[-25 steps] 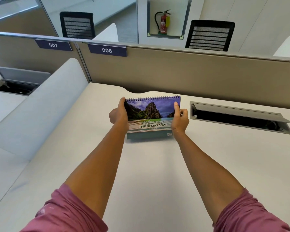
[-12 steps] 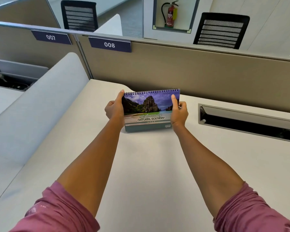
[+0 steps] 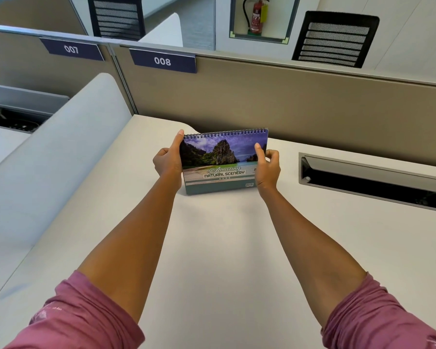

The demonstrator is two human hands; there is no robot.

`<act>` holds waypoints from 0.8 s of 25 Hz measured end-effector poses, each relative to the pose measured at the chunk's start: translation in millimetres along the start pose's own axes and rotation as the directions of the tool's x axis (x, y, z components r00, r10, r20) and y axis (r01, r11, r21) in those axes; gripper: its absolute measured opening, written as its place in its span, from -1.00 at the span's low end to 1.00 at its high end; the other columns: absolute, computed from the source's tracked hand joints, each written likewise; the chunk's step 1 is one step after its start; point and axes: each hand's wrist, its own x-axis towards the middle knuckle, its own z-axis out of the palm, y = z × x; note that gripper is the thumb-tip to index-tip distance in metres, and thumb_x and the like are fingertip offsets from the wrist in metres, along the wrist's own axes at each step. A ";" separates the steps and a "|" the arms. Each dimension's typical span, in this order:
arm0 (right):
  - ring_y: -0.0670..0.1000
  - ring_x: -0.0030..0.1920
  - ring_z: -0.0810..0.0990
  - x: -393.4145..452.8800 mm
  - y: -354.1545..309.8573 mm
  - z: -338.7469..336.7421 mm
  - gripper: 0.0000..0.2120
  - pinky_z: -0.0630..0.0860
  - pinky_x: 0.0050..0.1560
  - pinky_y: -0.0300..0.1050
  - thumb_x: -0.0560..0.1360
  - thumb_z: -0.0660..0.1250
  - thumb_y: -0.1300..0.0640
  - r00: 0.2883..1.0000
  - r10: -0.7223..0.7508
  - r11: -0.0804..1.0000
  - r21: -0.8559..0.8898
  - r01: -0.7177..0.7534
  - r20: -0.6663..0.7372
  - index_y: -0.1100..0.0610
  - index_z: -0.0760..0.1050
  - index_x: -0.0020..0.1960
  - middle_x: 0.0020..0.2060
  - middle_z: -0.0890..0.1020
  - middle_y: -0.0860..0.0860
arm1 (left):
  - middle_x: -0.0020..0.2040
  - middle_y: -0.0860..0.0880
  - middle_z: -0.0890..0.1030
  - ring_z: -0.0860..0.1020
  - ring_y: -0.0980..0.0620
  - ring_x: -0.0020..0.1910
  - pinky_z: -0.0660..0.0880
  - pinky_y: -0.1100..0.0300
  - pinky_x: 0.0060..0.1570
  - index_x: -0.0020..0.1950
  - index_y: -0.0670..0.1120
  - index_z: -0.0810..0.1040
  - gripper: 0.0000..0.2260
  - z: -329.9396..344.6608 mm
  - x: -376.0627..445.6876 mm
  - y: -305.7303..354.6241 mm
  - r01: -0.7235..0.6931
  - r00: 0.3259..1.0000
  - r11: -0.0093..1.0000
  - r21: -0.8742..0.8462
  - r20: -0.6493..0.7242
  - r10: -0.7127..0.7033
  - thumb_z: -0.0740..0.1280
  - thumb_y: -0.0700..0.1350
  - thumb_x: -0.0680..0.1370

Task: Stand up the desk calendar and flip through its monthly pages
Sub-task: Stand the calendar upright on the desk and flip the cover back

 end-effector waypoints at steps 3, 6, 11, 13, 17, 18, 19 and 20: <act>-0.11 -0.18 0.62 -2.0 5.7 -4.3 -0.74 0.48 -0.35 -0.45 0.55 0.33 -0.05 1.000 -0.029 1.000 -0.008 0.029 -0.003 0.12 0.40 0.05 -0.13 0.58 -0.07 | -0.06 -0.07 0.67 0.65 -0.09 0.02 0.64 -0.04 0.03 -0.14 -0.11 0.52 -0.52 -1.8 0.7 0.8 0.010 1.000 1.000 0.027 0.015 -0.010 0.50 0.29 0.34; 0.01 0.01 0.62 -4.3 17.4 -10.4 -0.77 0.58 -0.17 -0.34 0.57 0.33 0.10 0.998 -0.061 0.997 -0.044 0.061 0.013 0.18 0.43 0.16 0.04 0.60 0.05 | -0.12 -0.04 0.64 0.64 -0.10 0.05 0.63 -0.05 0.06 -0.19 -0.08 0.50 -0.56 -2.3 -0.9 0.8 0.004 1.000 1.000 0.024 0.023 -0.004 0.50 0.27 0.36; 0.01 0.08 0.54 -11.0 34.0 -16.9 -0.70 0.48 -0.17 -0.55 0.56 0.32 0.26 0.995 -0.085 0.988 -0.129 0.090 0.046 0.25 0.41 0.27 0.17 0.58 0.15 | -0.03 -0.07 0.66 0.64 -0.09 0.05 0.64 -0.03 0.05 -0.12 -0.08 0.54 -0.59 -2.1 0.8 2.1 -0.011 0.999 1.000 0.022 0.038 0.010 0.49 0.25 0.39; 0.01 0.10 0.53 -13.1 39.7 -16.8 -0.67 0.46 -0.15 -0.57 0.55 0.31 0.32 0.993 -0.096 0.984 -0.143 0.106 0.070 0.26 0.39 0.29 0.19 0.57 0.17 | -0.02 -0.06 0.66 0.64 -0.07 0.03 0.64 0.03 0.00 -0.10 -0.08 0.55 -0.60 -0.5 3.0 3.3 -0.011 0.999 1.000 0.026 0.048 0.010 0.48 0.24 0.40; 0.03 0.14 0.53 -14.4 39.9 -12.3 -0.62 0.51 0.02 -0.40 0.53 0.31 0.38 0.992 -0.092 0.985 -0.137 0.104 0.086 0.24 0.38 0.32 0.21 0.56 0.16 | -0.09 -0.01 0.66 0.63 0.00 -0.08 0.58 0.18 -0.22 -0.15 -0.03 0.54 -0.65 6.1 6.0 10.6 0.019 0.998 1.000 0.011 0.056 -0.019 0.48 0.24 0.40; 0.03 0.15 0.53 -13.8 39.6 -11.1 -0.61 0.52 0.06 -0.32 0.52 0.31 0.38 0.993 -0.088 0.985 -0.139 0.099 0.083 0.23 0.38 0.33 0.22 0.56 0.16 | -0.09 -0.01 0.66 0.63 0.00 -0.08 0.58 0.18 -0.22 -0.16 -0.03 0.55 -0.64 7.3 7.7 11.5 0.022 0.998 1.000 0.016 0.053 -0.023 0.49 0.24 0.40; 0.03 0.16 0.53 -13.0 39.6 -10.6 -0.60 0.53 0.08 -0.29 0.52 0.31 0.38 0.993 -0.084 0.986 -0.141 0.095 0.079 0.22 0.38 0.33 0.23 0.56 0.15 | -0.09 -0.01 0.66 0.63 0.00 -0.07 0.60 0.16 -0.19 -0.18 -0.03 0.55 -0.64 8.2 9.7 11.5 0.021 0.999 0.999 0.027 0.050 -0.022 0.49 0.25 0.39; 0.02 0.16 0.53 -11.7 39.7 -10.5 -0.59 0.52 0.05 -0.34 0.52 0.31 0.39 0.994 -0.083 0.986 -0.141 0.093 0.078 0.22 0.38 0.34 0.23 0.56 0.15 | -0.09 -0.01 0.65 0.63 -0.02 -0.06 0.62 0.12 -0.14 -0.19 -0.03 0.54 -0.64 8.9 11.9 11.5 0.017 0.999 0.999 0.039 0.045 -0.019 0.49 0.25 0.39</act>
